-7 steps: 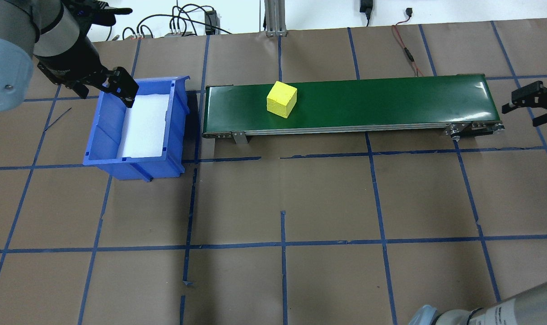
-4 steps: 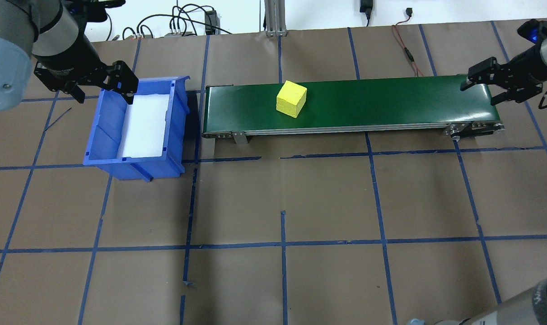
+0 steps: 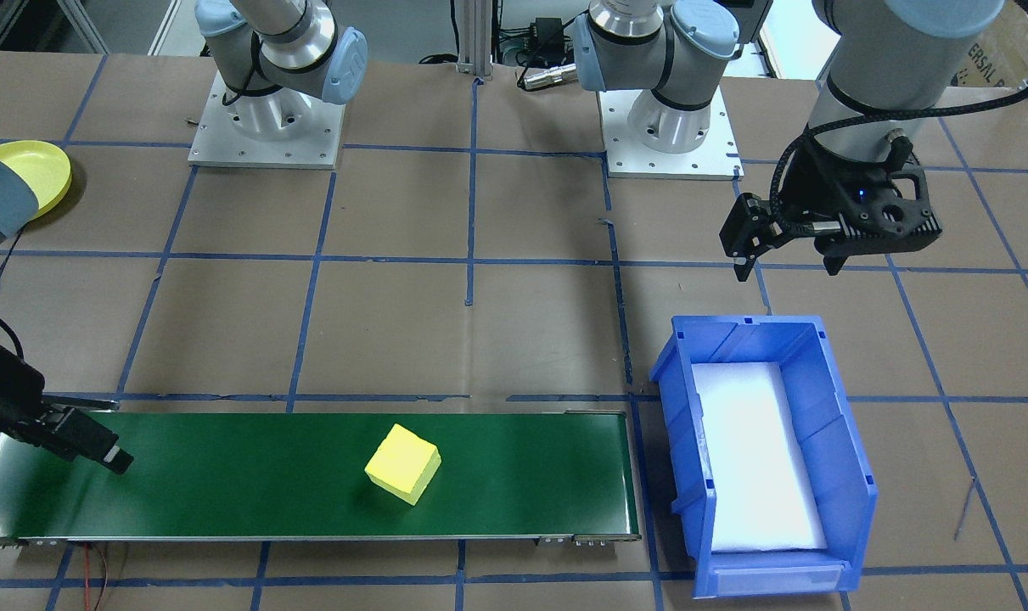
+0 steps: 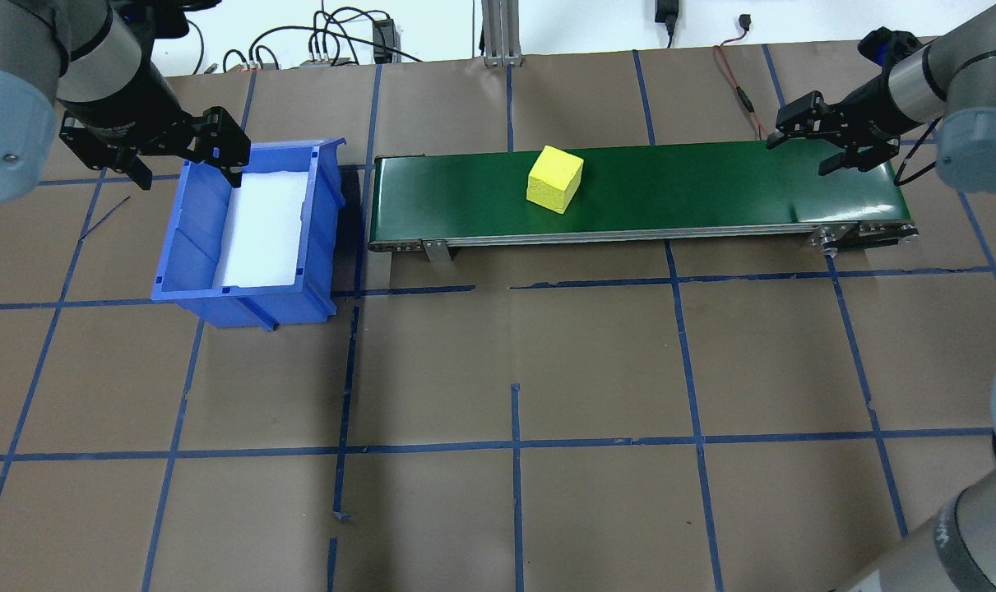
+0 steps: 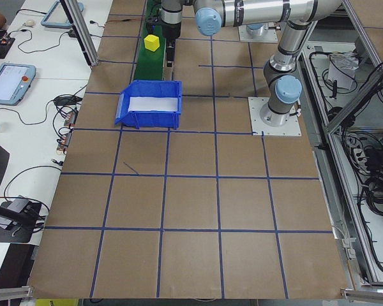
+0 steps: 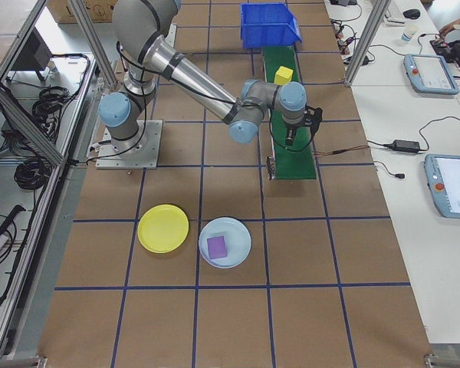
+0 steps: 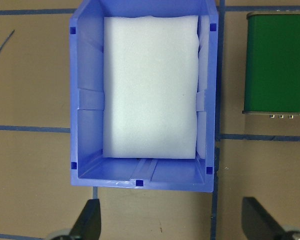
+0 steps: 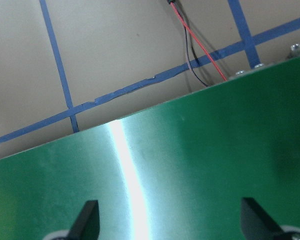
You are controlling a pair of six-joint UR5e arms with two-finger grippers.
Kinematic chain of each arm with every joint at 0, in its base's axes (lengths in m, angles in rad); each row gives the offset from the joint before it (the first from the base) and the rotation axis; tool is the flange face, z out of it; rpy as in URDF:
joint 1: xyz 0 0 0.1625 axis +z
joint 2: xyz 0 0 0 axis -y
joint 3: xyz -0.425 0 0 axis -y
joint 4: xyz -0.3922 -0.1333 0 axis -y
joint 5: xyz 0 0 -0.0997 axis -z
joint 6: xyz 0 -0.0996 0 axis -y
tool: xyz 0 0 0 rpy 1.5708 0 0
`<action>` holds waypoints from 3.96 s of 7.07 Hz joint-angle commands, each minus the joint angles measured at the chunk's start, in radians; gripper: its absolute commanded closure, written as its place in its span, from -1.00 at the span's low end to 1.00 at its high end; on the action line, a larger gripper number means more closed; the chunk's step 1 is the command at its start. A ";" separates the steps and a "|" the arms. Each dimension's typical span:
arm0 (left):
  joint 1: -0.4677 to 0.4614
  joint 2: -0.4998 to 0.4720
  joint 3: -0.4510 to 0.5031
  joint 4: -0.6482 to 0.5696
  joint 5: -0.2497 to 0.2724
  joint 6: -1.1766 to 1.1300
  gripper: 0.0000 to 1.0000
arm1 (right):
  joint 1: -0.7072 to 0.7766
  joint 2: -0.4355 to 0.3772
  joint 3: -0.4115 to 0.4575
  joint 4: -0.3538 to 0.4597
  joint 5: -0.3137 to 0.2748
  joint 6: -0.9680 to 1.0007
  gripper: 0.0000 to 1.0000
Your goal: Move block left to right into plate
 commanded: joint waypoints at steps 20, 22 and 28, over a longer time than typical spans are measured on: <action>0.005 0.014 -0.029 0.005 0.010 0.007 -1.00 | 0.015 0.028 0.001 -0.039 0.073 0.014 -1.00; 0.005 0.014 -0.029 0.005 0.009 0.007 -1.00 | 0.027 0.028 -0.002 -0.039 0.071 0.018 -1.00; 0.006 0.014 -0.029 0.005 0.007 0.007 -1.00 | 0.027 0.038 -0.005 -0.039 0.071 0.020 -1.00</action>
